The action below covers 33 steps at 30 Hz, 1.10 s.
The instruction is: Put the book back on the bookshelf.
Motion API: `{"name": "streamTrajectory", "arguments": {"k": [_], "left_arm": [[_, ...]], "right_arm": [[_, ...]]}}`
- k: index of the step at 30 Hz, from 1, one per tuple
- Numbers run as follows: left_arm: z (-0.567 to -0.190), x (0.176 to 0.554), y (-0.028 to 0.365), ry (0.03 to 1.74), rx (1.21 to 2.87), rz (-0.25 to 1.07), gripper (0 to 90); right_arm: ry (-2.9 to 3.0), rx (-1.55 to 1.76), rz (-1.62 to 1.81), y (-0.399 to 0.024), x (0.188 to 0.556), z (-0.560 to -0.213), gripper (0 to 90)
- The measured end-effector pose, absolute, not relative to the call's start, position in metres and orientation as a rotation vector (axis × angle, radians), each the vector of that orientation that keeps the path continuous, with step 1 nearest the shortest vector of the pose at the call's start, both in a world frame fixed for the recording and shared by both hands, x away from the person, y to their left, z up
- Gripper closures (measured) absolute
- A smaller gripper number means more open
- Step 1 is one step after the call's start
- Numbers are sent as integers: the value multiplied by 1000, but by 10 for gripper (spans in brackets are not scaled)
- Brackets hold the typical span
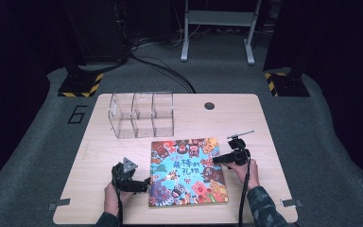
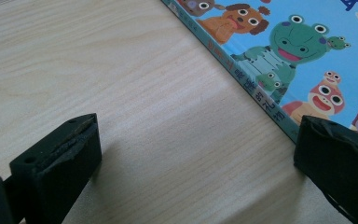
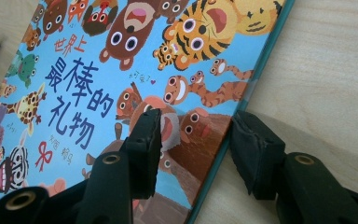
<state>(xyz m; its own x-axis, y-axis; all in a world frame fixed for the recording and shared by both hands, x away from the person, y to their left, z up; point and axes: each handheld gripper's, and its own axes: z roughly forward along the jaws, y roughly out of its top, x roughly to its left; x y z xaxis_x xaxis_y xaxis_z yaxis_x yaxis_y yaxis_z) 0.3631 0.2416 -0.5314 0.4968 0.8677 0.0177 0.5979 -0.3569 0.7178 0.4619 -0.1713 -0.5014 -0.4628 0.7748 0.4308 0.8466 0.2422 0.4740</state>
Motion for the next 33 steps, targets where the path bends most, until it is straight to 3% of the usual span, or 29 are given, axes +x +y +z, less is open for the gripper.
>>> {"name": "streamTrajectory", "arguments": {"k": [15, 33], "left_arm": [[-532, 363, 241, 1194, 2071, 528, 15], [-531, 363, 243, 1168, 2101, 519, 19]], "right_arm": [[-2445, -1569, -1075, -165, 457, -467, 524], [-2374, -1496, -1229, -146, 480, -432, 455]]}}
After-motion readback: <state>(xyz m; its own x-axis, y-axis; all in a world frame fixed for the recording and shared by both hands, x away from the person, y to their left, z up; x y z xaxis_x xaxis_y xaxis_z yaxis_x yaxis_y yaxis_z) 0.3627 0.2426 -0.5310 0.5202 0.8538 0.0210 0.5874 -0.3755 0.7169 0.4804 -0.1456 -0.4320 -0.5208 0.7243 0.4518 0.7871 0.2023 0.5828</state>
